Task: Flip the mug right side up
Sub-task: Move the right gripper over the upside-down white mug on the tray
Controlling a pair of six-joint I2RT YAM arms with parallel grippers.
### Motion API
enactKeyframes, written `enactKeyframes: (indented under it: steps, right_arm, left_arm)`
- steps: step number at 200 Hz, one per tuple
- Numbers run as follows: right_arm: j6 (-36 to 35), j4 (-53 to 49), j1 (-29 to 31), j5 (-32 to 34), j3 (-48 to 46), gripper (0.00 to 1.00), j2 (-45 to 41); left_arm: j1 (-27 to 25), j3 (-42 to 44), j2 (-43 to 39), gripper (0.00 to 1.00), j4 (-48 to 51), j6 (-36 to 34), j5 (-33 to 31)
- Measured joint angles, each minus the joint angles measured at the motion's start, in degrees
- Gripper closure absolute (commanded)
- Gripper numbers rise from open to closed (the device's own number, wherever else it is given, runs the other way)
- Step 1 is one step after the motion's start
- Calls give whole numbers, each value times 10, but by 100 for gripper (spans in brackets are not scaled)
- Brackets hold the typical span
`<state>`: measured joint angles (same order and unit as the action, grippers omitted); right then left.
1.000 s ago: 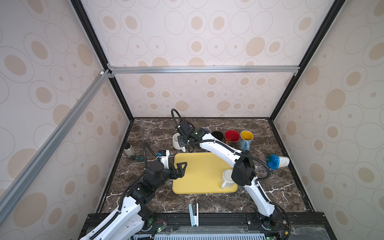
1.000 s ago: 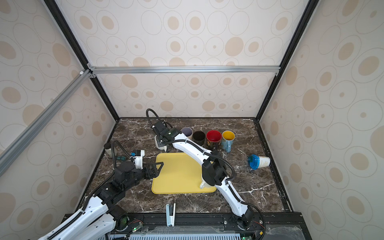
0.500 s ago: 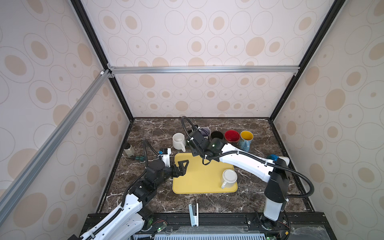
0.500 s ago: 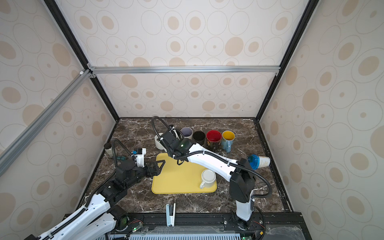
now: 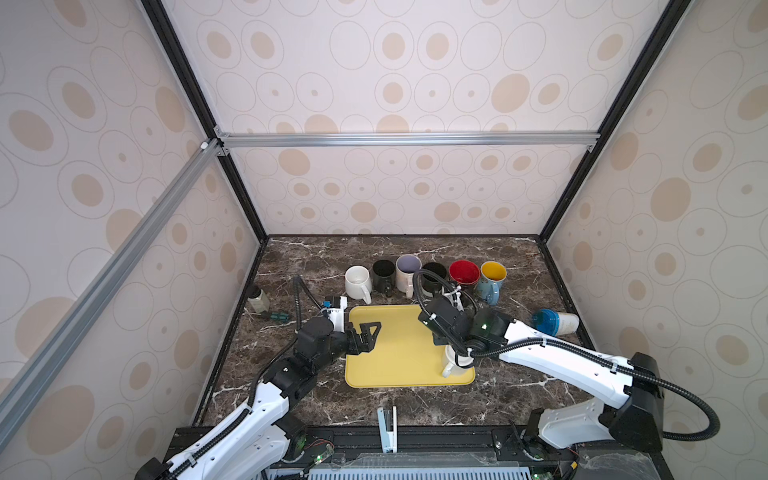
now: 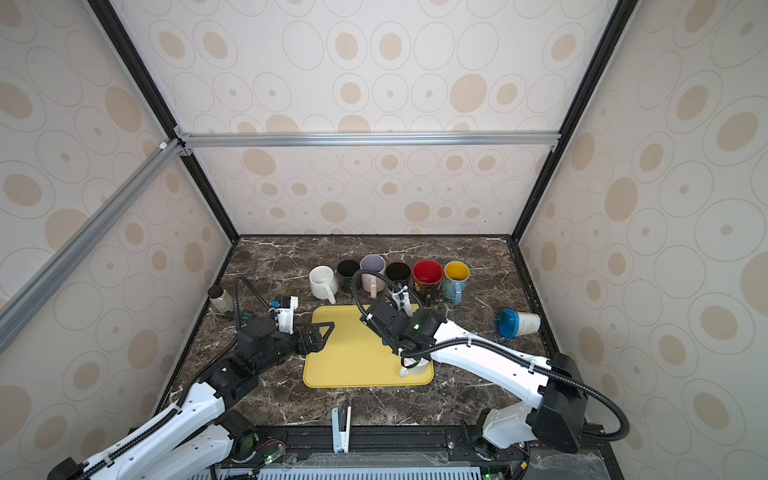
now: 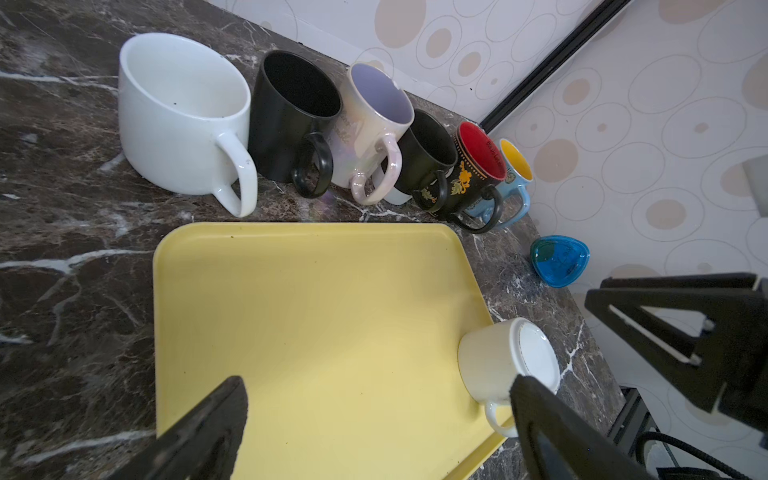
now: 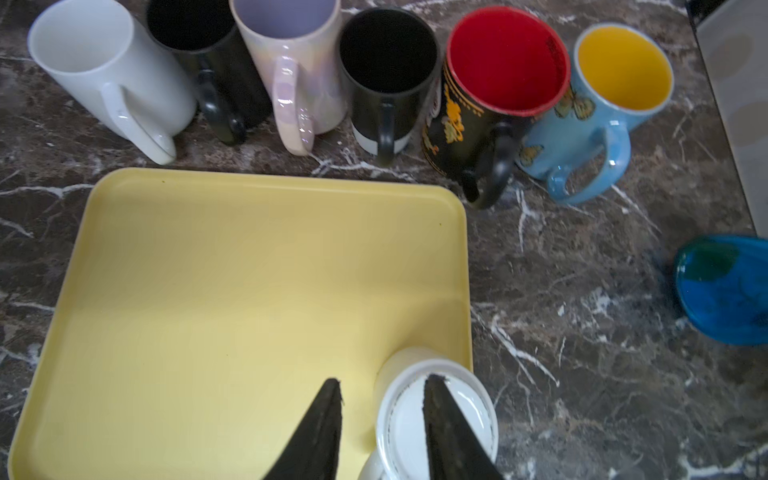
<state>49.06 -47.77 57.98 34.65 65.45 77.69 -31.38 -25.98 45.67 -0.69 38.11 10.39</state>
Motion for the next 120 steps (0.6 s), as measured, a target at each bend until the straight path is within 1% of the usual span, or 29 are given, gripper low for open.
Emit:
enactKeyframes:
  steps: [21, 48, 77, 101, 120]
  right_arm:
    - [78, -23, 24, 1, -28, 63, -11]
    - [187, -60, 51, 2, -29, 62, -5]
    - [303, -111, 78, -5, -7, 62, 42]
    - [356, -122, 91, -29, 2, 63, 89]
    - [380, -125, 93, -45, 2, 63, 107]
  left_arm:
    - [0, -1, 5, 0, -10, 3, 14]
    - [0, 0, 5, 0, -25, 11, 28]
    - [0, 3, 5, 0, -37, 21, 37]
    - [0, 11, 3, 0, -44, 27, 39]
    - [0, 18, -6, 0, -44, 30, 40]
